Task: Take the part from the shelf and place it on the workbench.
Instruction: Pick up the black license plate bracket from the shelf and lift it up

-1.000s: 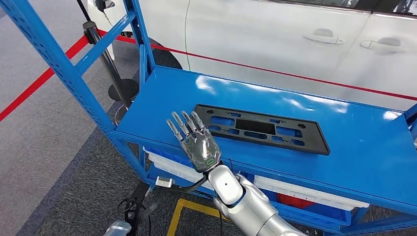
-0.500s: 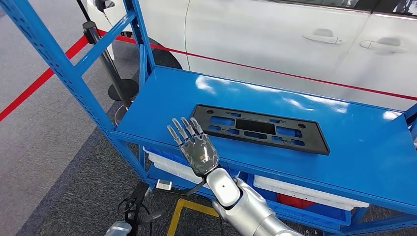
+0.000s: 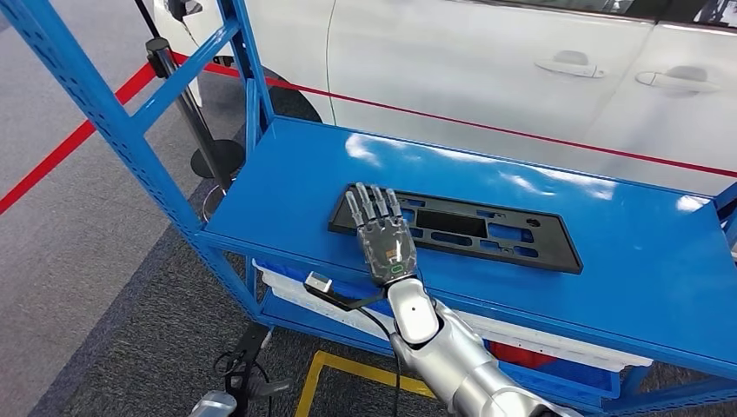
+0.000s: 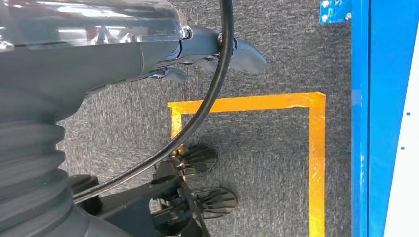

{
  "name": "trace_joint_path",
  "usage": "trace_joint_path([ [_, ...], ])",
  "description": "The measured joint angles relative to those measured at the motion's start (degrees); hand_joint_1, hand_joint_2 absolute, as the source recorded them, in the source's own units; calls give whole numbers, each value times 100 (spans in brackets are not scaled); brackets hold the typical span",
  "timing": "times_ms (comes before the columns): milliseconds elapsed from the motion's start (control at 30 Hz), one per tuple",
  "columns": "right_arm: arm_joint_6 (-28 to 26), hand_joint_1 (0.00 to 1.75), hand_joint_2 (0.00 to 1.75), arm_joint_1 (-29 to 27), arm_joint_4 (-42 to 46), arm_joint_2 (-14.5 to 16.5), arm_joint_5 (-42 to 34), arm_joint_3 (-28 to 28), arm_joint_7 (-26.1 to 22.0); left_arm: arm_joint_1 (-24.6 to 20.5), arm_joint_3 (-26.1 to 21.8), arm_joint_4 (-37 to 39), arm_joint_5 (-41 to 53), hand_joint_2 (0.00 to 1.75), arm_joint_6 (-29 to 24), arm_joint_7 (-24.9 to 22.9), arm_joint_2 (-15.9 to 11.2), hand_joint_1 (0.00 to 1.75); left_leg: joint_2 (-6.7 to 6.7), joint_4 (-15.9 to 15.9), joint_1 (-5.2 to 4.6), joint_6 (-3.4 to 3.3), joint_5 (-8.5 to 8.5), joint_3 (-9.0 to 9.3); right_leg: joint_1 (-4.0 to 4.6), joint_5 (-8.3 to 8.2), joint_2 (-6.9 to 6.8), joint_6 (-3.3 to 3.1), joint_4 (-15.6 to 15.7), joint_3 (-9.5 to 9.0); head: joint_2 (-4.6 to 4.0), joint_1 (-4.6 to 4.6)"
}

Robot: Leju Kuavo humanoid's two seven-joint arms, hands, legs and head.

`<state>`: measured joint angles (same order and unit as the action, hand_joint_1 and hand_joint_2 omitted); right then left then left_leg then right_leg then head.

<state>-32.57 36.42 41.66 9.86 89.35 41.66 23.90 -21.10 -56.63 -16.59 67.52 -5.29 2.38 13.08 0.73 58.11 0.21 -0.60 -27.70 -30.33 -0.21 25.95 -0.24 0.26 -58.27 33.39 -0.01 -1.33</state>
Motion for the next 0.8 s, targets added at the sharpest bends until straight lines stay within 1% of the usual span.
trace_joint_path([
  [133, 15, 0, 175, 217, -359, -58, 0, -7, 140, -3, 114, 0, -11, 175, -2, -82, 36, 0, -3, 1, 0, 0, 0, 1, 0, 0, 2, 0, 0, 1, 1, -1],
  [300, -41, 0, 175, 272, -695, -102, 0, -125, -4, -6, 204, 0, -75, 175, -55, -114, 75, 0, -4, 0, 0, 0, -1, -2, 0, 0, 2, 0, 0, 3, 1, -1],
  [433, -36, 0, 175, 264, -855, -113, 0, -143, -23, -5, 247, 0, -170, 175, -79, -53, 89, 0, -5, 0, 0, 0, -1, -2, 1, 0, 3, 0, 0, 4, 1, 0],
  [667, 273, 0, 175, 333, -1046, -125, 1, -135, 174, 0, 275, 0, -309, 175, -92, 30, 89, 0, -6, -1, 0, 0, 0, 3, 1, 0, 3, 0, 0, 0, 1, 0],
  [800, 478, 0, 175, 394, -1144, -144, 2, -146, 485, 8, 283, 0, -449, 175, -88, 118, 89, 0, -7, 0, 0, 0, 0, 9, 0, 0, 4, 0, 0, -6, 1, -1],
])
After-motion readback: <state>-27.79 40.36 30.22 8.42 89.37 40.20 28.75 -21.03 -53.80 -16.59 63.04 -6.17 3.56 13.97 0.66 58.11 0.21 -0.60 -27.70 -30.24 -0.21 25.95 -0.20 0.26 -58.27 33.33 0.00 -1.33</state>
